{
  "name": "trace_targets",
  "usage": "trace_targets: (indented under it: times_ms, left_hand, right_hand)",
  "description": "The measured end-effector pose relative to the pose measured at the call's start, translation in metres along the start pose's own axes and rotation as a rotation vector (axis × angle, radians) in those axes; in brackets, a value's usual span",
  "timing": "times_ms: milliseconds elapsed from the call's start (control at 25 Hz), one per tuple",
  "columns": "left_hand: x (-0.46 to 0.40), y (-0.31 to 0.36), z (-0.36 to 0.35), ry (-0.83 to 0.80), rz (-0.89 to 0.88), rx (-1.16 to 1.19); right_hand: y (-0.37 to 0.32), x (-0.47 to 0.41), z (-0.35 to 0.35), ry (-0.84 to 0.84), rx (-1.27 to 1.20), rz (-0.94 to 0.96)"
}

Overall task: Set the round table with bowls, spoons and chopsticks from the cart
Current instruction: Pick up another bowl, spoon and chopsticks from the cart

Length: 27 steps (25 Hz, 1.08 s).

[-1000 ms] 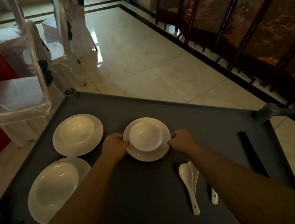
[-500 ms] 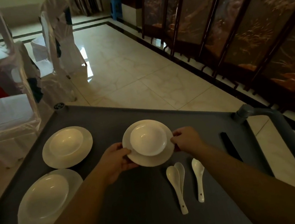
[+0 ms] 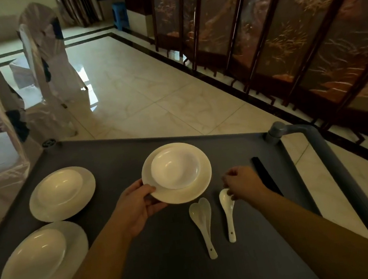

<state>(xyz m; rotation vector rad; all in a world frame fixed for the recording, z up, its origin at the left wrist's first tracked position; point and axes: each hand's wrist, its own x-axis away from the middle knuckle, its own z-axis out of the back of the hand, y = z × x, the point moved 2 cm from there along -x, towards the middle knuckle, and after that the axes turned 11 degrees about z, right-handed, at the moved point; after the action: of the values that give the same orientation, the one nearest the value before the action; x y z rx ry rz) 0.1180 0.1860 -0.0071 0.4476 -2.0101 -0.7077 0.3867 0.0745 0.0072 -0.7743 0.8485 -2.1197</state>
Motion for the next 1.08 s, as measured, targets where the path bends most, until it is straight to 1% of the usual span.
trace_targets:
  times_ms: [160, 280, 560, 760, 880, 920, 1000, 1080]
  left_hand:
    - [0.004, -0.005, -0.003, 0.019, -0.015, 0.006]
    - [0.007, -0.006, -0.003, 0.03, -0.026, -0.015]
    - [0.008, -0.01, 0.0, 0.027, -0.037, -0.035]
    - [0.008, -0.013, -0.001, 0.023, -0.042, -0.054]
    - [0.005, -0.013, -0.005, 0.025, -0.046, -0.064]
    - [0.003, -0.013, -0.007, 0.023, -0.049, -0.067]
    - [0.0, -0.014, -0.011, 0.019, -0.049, -0.07]
    - [-0.004, -0.016, -0.017, 0.012, -0.049, -0.074]
  right_hand:
    - [0.042, 0.011, -0.015, -0.1, 0.285, -0.084]
    - [0.062, 0.019, -0.026, -0.133, 0.398, -0.163]
    - [0.072, 0.024, -0.04, -0.174, 0.326, -0.203]
    - [0.074, 0.026, -0.043, -0.199, 0.17, -0.21]
    - [0.071, 0.028, -0.033, -0.137, 0.009, -0.202]
    - [0.071, 0.028, -0.026, -0.095, 0.001, -0.174]
    - [0.075, 0.026, -0.009, -0.001, 0.072, -0.103]
    - [0.082, 0.024, 0.012, 0.099, 0.127, -0.083]
